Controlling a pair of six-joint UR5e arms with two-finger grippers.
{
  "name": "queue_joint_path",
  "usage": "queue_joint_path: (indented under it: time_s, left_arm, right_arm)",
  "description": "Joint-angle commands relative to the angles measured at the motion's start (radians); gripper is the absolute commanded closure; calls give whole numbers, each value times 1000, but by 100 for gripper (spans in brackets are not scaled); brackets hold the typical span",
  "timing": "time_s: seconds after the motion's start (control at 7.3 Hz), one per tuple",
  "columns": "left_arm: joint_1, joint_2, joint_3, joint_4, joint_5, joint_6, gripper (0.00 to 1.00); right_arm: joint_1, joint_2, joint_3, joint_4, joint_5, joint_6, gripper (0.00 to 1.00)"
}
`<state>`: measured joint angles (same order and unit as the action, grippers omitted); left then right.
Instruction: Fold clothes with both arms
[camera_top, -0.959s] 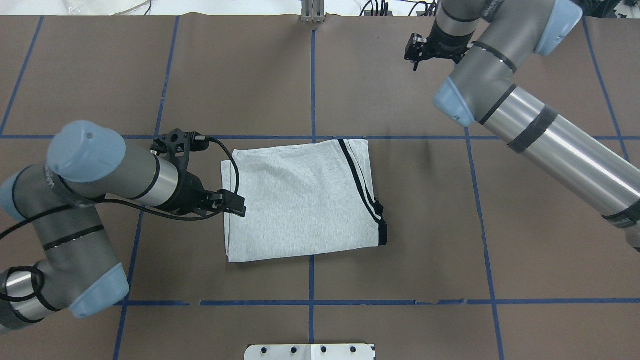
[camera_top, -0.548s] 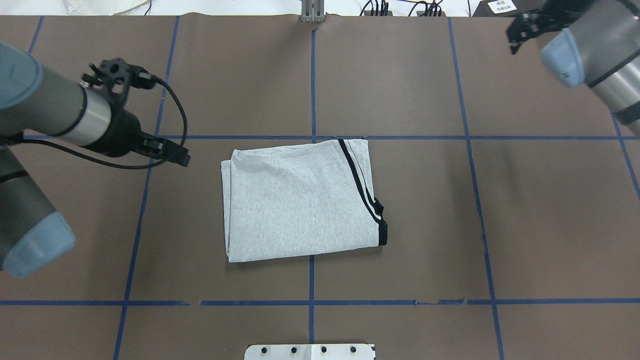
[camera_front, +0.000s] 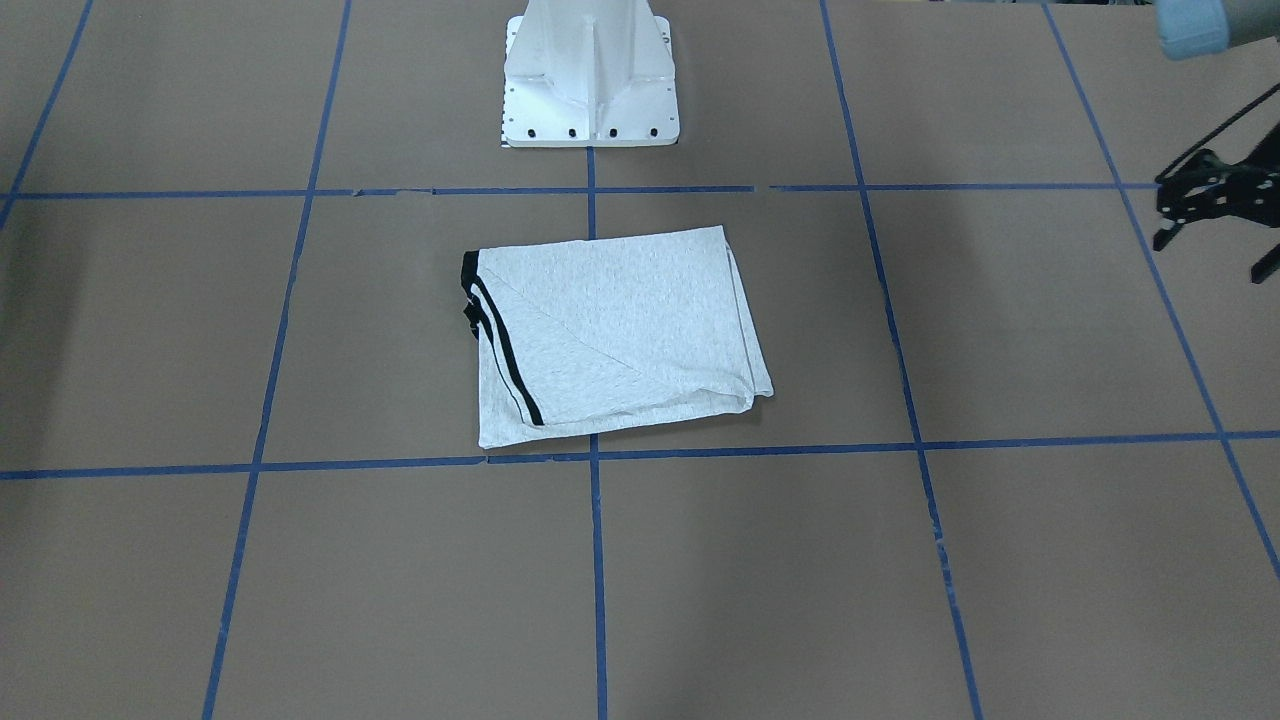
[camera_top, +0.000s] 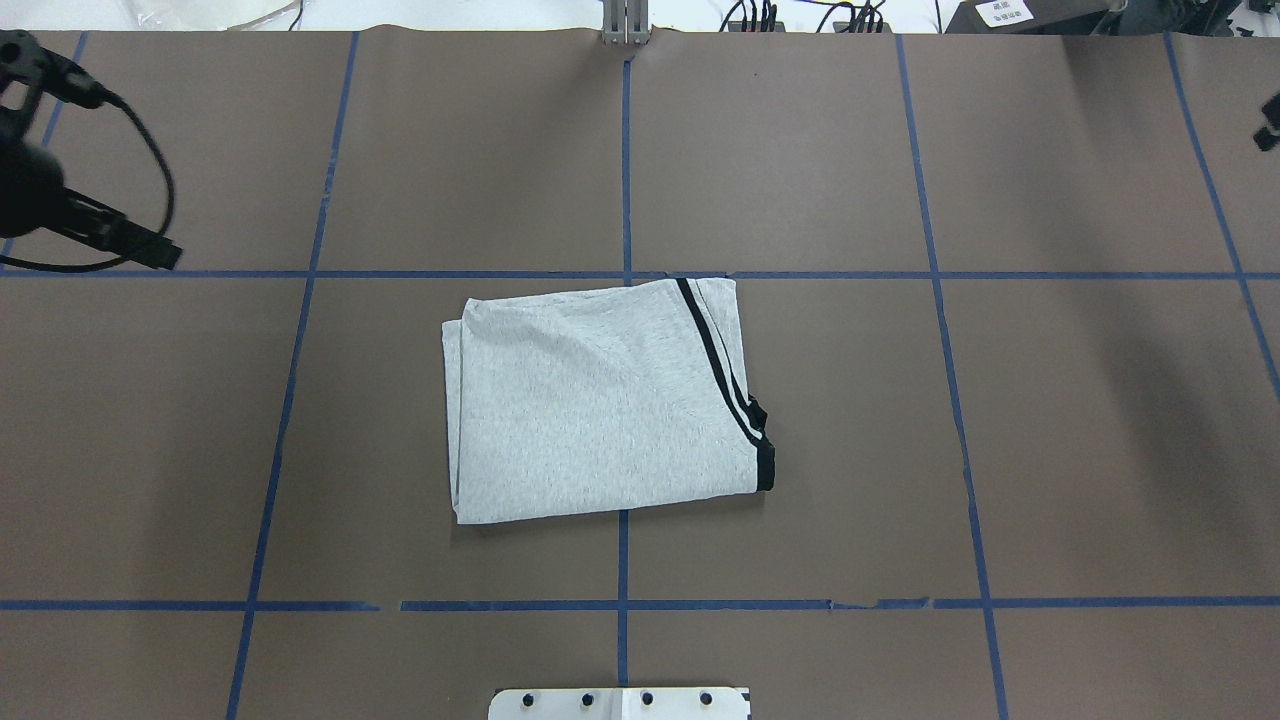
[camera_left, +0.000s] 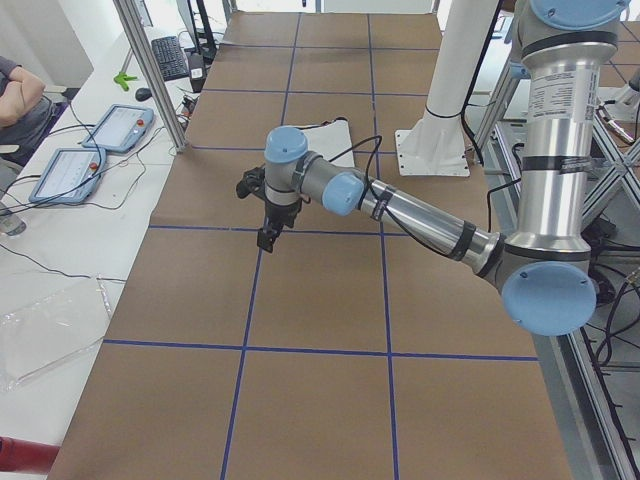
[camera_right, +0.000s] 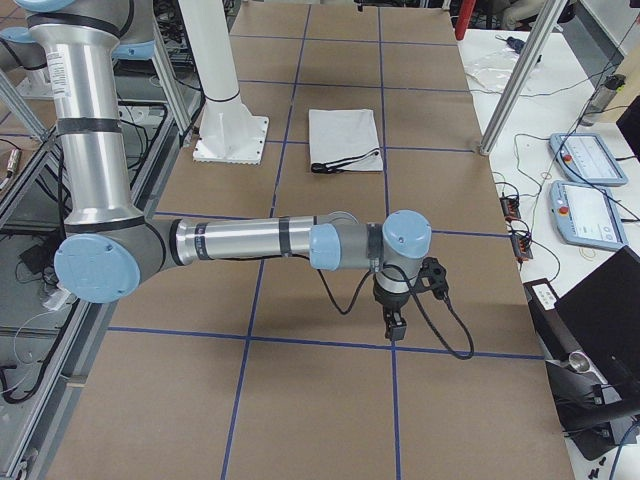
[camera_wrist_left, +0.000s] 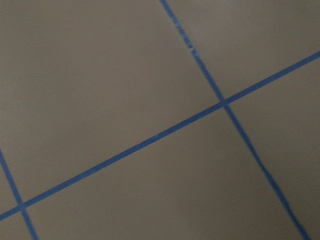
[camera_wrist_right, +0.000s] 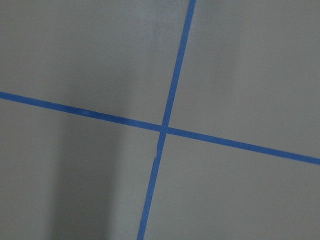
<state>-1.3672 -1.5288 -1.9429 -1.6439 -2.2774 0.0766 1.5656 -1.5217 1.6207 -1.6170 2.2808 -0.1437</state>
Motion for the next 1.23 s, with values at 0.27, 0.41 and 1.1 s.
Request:
queue_joint_path:
  time_s: [0.27,0.41,1.1]
  left_arm:
    - [-260,94,133,-4,-10,118,0]
    - [-260,137,115,7,-11,117,0]
    - [-256,142,170,15,-82,103,0]
  right_arm:
    - [4,-55,90,11,5,158,0]
    - [4,-55,90,11,5,158,0]
    - [4,-55,88,12,5,158,0]
